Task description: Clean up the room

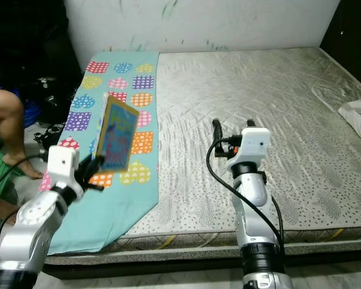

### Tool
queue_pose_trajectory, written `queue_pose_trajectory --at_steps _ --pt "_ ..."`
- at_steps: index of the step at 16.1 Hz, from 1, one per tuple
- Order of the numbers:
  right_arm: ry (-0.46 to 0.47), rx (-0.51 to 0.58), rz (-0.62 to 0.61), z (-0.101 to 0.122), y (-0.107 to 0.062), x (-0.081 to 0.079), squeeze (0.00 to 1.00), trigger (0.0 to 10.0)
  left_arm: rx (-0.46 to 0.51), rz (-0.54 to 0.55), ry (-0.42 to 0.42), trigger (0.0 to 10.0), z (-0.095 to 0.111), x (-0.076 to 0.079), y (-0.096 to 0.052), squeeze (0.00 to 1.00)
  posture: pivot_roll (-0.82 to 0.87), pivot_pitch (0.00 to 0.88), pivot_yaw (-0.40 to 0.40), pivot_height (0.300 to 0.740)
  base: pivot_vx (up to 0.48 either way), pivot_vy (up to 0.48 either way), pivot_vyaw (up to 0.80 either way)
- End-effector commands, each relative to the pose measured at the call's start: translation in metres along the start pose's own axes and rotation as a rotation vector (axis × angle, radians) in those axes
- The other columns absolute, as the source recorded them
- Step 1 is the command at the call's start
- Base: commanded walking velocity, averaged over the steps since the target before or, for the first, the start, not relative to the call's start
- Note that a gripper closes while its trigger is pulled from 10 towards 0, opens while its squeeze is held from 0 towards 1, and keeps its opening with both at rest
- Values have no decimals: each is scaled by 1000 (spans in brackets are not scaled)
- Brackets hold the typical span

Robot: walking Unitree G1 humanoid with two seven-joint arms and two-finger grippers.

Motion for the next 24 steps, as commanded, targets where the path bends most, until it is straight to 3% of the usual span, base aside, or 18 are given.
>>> queue_pose_trajectory --at_steps 1,4,7,8,12,14,16,17,19,20,22,24 --pt "-8 0 -7 -1 2 4 0 10000 94 113 -37 10000 22 -22 1 0 -35 0 10 740 0 0 0" --pt "-66 22 -44 2 4 21 0 10000 91 256 -90 10000 17 -41 -13 0 3 0 -16 740 0 0 0" --pt "-70 -2 -66 -1 4 37 0 10000 94 309 -99 10000 7 -47 -23 0 23 0 -20 740 0 0 0" --pt "-68 11 -47 6 7 36 0 10000 109 312 -111 10000 12 -48 -23 0 21 0 -20 740 0 0 0" --pt "-107 -5 141 9 19 8 0 10000 115 281 -86 10000 16 -48 -11 0 6 0 47 740 0 0 0" --pt "-120 -26 112 10 19 24 0 10000 159 252 -66 10000 26 -45 -13 0 26 0 43 740 0 0 0" --pt "-86 -40 9 4 -2 58 0 10000 133 286 -67 10000 12 -50 -33 0 45 0 9 740 0 0 0" --pt "-90 -38 -7 3 -8 63 0 10000 127 294 -69 10000 10 -50 -37 0 48 0 5 740 0 0 0" --pt "-107 -49 -113 -7 -40 93 0 10000 121 304 -56 10000 -1 -47 -53 0 52 0 -11 740 0 0 0" --pt "-88 -65 -169 -12 -49 104 0 10000 120 324 -99 10000 -5 -48 -57 0 53 0 -14 740 0 0 0" --pt "-120 -37 -110 -1 -47 96 0 10000 132 312 -80 10000 2 -47 -58 0 47 0 -13 740 0 0 0" --pt "-130 -18 -78 9 -50 93 0 10000 104 325 -42 10000 -3 -50 -64 0 35 0 -3 740 0 0 0"
Point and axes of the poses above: a point about 5 cm out from each wrist's last joint towards the gripper, its own y axis pointing out of the wrist towards the gripper, its own z axis along the axis of the wrist's last joint, x = y × z, the point moved 6 cm from there along y, pointing out of the wrist towards the gripper, and after that the axes turned 15 degrees about y, right-handed, at the moved point
